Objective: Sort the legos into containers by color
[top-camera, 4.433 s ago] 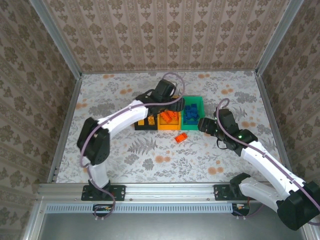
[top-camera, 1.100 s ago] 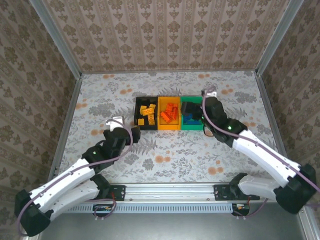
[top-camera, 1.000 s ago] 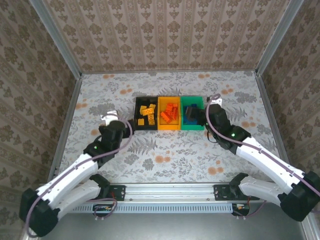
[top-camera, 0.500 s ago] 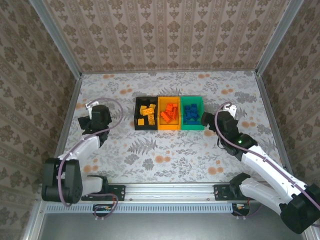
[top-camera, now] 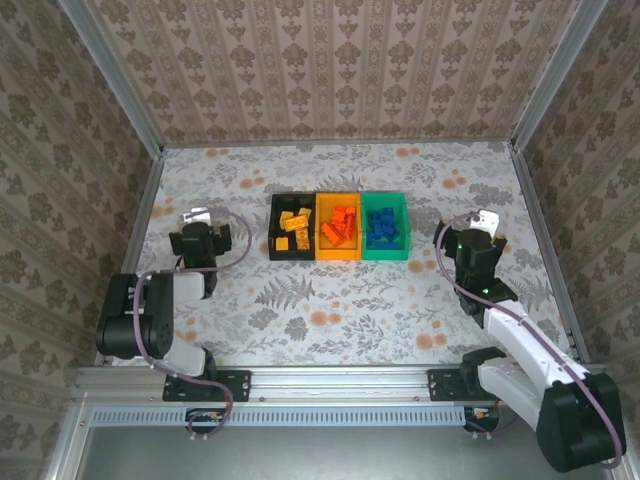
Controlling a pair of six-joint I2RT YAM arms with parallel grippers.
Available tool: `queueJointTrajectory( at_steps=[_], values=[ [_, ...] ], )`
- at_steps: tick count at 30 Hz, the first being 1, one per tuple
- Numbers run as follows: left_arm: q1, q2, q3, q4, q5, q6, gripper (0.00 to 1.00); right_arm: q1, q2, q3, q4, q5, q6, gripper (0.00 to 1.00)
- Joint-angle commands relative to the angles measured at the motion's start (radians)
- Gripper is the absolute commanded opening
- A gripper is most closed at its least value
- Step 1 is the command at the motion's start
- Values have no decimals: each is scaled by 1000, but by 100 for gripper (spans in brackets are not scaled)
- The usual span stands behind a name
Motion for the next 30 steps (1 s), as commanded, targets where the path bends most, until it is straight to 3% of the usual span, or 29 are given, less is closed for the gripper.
queueJointTrajectory(
  at_steps=[1, 6, 13, 15, 30],
  values=[
    [14, 11, -53, 144, 97, 22, 100, -71, 101, -79, 313, -89, -94, 100],
    [18, 23, -37, 140, 68, 17, 100, -114, 322, -100, 593, -232, -135, 100],
    [16, 22, -35, 132, 70, 16, 100, -121, 603, -72, 814, -319, -166, 100],
    [15, 21, -35, 131, 69, 16, 100, -122, 572, -9, 634, -341, -171, 100],
    [10, 22, -32, 129, 71, 24, 100, -114, 580, -2, 642, -340, -183, 100]
  ],
)
